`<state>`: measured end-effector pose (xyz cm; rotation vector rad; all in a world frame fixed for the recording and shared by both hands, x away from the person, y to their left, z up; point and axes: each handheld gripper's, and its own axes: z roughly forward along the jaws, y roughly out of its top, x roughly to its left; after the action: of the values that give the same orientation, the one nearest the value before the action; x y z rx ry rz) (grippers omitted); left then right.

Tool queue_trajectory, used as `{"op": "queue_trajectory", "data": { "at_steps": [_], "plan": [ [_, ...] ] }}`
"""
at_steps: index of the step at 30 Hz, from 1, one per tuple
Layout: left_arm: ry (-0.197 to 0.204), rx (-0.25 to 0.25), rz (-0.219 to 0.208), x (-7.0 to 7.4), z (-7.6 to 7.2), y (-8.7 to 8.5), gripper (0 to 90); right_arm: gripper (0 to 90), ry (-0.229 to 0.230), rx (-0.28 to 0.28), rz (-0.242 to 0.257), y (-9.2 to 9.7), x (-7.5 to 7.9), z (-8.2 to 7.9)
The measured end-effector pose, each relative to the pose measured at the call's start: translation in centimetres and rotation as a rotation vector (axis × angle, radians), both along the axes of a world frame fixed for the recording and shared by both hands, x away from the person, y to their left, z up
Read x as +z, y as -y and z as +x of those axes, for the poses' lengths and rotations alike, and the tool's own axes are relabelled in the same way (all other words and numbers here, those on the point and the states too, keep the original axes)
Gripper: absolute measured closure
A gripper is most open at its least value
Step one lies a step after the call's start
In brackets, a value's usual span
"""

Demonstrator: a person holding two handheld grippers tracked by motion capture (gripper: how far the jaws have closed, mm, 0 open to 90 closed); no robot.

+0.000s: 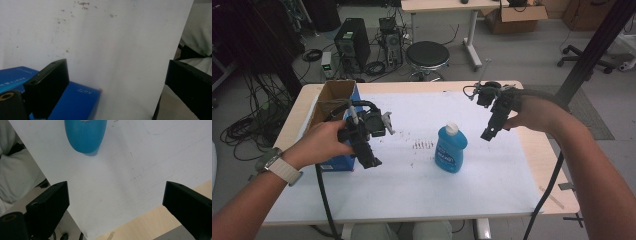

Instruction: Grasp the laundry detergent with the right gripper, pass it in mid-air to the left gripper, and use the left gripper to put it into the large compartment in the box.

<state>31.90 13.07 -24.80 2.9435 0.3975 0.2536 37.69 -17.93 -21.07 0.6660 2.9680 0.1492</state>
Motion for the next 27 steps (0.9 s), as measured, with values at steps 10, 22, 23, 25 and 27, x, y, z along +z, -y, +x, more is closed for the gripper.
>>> {"op": "queue_trajectory", "data": {
  "at_steps": [10,22,23,25,27],
  "plan": [
    [0.004,-0.001,0.004,0.03,0.0,0.13,5.8,6.4,0.008,-0.031,0.012,-0.1,-0.2,-0.25],
    [0.004,-0.007,0.005,-0.25,-0.05,0.12,5.9,6.5,0.007,-0.117,0.04,-0.42,-0.75,-0.63],
    [0.004,-0.007,0.005,-0.25,-0.05,0.12,5.9,6.4,0.003,-0.126,0.048,-0.46,-0.78,-0.69],
    [0.003,-0.001,0.0,-0.27,-0.01,0.06,5.9,6.5,-0.005,-0.138,0.063,-0.52,-0.83,-0.79],
    [0.004,0.005,-0.004,-0.28,-0.02,-0.01,5.9,6.4,-0.009,-0.156,0.077,-0.62,-0.88,-0.88]
  ]
}}
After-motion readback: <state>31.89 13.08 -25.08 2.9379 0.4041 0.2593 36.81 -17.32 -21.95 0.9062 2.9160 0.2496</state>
